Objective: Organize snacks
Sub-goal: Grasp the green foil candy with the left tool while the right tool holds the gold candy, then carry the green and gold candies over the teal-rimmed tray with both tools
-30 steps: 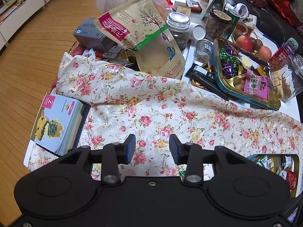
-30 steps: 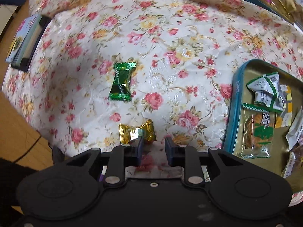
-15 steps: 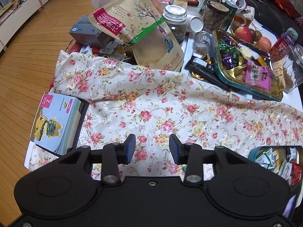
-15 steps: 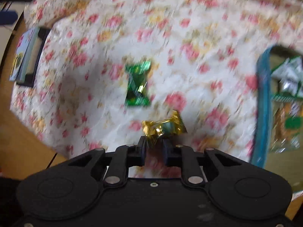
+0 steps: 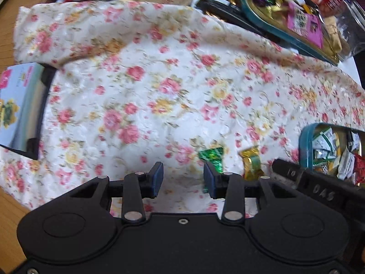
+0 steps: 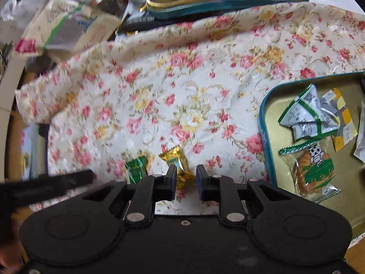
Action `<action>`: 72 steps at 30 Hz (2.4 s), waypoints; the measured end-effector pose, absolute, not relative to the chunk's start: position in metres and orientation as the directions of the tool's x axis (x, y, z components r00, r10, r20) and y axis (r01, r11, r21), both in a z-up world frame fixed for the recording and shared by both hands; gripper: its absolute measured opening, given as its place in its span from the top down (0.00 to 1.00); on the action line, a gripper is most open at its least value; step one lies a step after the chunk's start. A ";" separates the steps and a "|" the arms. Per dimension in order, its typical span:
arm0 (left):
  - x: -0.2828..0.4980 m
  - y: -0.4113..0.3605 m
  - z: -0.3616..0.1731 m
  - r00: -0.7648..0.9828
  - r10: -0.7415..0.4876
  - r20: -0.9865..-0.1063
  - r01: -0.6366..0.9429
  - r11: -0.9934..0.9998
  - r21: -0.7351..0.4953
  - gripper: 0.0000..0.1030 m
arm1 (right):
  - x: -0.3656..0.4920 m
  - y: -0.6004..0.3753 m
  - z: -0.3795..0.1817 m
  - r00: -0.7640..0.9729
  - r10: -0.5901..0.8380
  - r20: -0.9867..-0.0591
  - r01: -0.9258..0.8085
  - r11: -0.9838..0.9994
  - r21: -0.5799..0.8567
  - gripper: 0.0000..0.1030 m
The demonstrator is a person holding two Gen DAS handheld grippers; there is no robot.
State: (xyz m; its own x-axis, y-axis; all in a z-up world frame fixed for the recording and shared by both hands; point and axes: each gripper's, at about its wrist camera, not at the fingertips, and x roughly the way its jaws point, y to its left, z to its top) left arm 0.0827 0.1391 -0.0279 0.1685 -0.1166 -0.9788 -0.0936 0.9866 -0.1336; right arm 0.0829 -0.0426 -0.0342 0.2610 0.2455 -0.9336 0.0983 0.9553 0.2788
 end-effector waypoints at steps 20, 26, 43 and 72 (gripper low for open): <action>0.090 0.085 -0.071 0.195 -0.028 -0.980 -0.030 0.999 -0.034 0.54 | 0.080 -0.062 0.006 0.352 0.262 -0.899 0.095 0.945 0.312 0.78; 0.093 0.102 -0.068 0.171 -0.049 -0.984 -0.065 0.996 -0.061 0.70 | 0.084 -0.051 -0.001 0.343 0.237 -0.909 0.091 0.955 0.283 0.78; 0.092 0.189 -0.065 0.204 -0.018 -0.979 -0.174 0.983 -0.055 0.72 | 0.087 -0.001 -0.060 0.239 0.194 -0.951 -0.025 0.981 0.193 0.70; 0.095 0.184 -0.003 0.324 0.010 -0.946 -0.215 0.974 -0.063 0.76 | 0.082 0.006 -0.018 0.332 0.344 -0.878 -0.126 0.939 0.320 0.80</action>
